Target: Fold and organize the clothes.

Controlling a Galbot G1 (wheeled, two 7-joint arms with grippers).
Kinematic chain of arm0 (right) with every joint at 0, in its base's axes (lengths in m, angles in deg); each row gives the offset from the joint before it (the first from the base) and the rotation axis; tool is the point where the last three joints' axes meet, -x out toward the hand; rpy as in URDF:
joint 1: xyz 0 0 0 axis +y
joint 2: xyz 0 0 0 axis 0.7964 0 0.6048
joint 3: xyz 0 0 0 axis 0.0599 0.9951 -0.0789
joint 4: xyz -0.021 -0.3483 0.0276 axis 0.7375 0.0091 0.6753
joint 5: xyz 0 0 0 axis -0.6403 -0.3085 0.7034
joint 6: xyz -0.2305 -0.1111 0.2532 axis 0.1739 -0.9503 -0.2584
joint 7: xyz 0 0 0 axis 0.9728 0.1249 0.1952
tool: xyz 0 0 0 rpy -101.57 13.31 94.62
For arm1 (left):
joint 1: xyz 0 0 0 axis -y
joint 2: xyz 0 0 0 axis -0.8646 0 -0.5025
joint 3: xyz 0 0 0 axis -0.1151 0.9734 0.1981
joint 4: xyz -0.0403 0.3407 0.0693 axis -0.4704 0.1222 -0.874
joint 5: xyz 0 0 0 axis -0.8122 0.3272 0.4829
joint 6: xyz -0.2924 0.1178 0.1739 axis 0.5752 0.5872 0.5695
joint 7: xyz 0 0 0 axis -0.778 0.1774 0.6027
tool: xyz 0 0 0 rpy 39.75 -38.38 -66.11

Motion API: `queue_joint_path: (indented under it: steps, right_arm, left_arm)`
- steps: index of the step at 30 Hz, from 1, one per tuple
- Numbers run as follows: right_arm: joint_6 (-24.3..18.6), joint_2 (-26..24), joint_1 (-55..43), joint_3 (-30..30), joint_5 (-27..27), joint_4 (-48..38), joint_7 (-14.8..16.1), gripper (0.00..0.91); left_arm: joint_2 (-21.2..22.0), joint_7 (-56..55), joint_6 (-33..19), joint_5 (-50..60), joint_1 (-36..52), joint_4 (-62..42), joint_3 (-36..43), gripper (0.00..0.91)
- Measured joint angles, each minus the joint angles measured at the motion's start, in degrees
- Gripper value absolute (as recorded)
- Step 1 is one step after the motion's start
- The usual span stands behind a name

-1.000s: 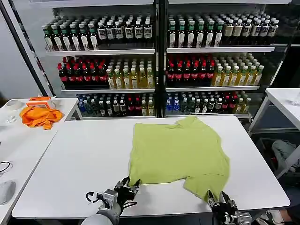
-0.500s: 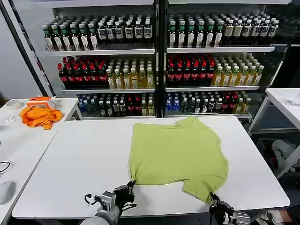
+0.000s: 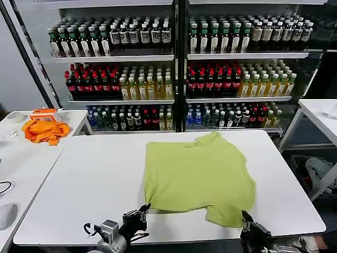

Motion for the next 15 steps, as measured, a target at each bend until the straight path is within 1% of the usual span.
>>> queue_joint_path:
  steps: [5,9,11,12,15]
  right_arm:
    - [-0.4,-1.08,-0.93,-1.07,0.57,0.18,0.16,0.0]
    - [0.04,-1.93,-2.27,-1.36,0.54,-0.99,0.02,0.0]
    - [0.57,-1.95,-2.37,-1.22,-0.08,-1.82,-0.01,0.504]
    - [0.77,-1.89,-2.26,-1.04,-0.6,-2.27,-0.01,0.907]
    - [1.08,-1.21,-1.48,-0.17,-2.45,-3.5,-0.02,0.907]
  left_arm:
    - [-0.87,0.53,-0.37,-1.06,0.03,1.23,-1.5,0.02]
    - [-1.47,0.68,-0.83,-1.53,1.72,0.79,-1.59,0.02]
    - [-1.51,0.79,-1.08,-1.59,2.56,0.2,-1.46,0.02]
    - [-1.51,0.84,-1.19,-1.59,2.81,-0.07,-1.4,0.02]
    - [-1.28,1.14,-1.61,-1.49,3.06,-0.48,-1.13,0.02]
